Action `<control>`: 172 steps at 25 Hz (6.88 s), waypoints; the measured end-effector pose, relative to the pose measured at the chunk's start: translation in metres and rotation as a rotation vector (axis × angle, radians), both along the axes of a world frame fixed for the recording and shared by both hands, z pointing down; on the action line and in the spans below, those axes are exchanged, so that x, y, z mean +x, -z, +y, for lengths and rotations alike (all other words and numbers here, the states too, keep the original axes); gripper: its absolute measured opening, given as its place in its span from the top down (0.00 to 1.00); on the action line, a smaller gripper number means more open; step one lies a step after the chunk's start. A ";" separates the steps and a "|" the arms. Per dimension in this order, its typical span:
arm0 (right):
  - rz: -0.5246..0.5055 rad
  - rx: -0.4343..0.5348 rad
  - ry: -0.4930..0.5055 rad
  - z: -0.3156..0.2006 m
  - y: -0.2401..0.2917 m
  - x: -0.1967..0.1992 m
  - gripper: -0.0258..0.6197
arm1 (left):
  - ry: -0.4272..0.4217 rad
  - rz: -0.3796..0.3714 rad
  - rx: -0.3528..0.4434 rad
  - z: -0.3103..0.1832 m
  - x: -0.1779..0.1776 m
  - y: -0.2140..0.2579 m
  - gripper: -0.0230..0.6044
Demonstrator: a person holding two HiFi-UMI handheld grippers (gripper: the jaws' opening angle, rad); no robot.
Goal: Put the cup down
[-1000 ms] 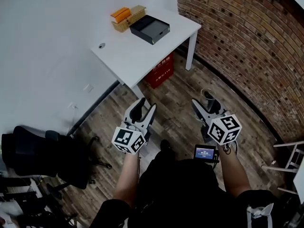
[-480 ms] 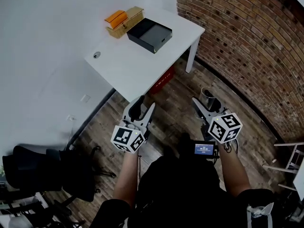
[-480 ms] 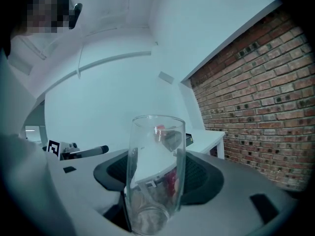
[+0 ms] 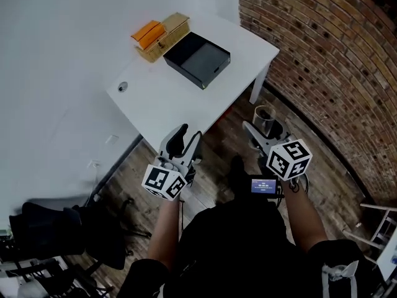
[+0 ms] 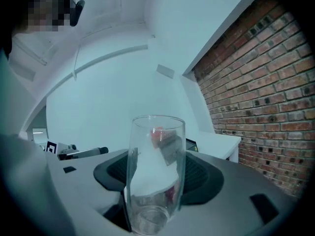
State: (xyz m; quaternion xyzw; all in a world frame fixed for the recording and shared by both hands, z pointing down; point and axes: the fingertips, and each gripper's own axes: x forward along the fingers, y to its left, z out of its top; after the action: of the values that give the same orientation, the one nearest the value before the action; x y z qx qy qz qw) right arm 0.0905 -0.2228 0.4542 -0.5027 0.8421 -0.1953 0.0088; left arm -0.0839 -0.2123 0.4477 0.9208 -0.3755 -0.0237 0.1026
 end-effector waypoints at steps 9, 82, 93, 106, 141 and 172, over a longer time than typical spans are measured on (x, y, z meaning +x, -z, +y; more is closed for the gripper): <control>-0.031 -0.004 0.115 -0.123 0.005 0.009 0.52 | 0.059 -0.022 -0.011 -0.109 0.031 0.007 0.66; 0.252 0.227 0.165 -0.502 -0.068 -0.163 0.52 | 0.171 -0.006 -0.119 -0.236 -0.054 -0.009 0.66; 0.323 0.232 0.219 -0.483 -0.080 -0.160 0.52 | 0.111 -0.004 -0.096 -0.236 -0.029 -0.002 0.66; 0.398 0.021 0.273 -0.452 -0.109 -0.137 0.52 | 0.142 0.005 -0.065 -0.226 -0.033 0.009 0.66; -0.133 0.103 0.159 -0.210 0.058 -0.036 0.82 | 0.013 0.006 0.033 -0.180 0.004 0.030 0.67; -0.121 0.047 0.164 -0.203 0.036 -0.054 0.93 | -0.028 0.053 0.049 -0.167 0.019 0.029 0.95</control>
State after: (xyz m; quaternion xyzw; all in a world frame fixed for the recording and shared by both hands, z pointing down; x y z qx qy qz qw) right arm 0.0366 -0.4257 0.4183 -0.4189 0.8827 -0.2056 0.0556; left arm -0.0650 -0.3790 0.4184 0.9273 -0.3589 -0.0559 0.0904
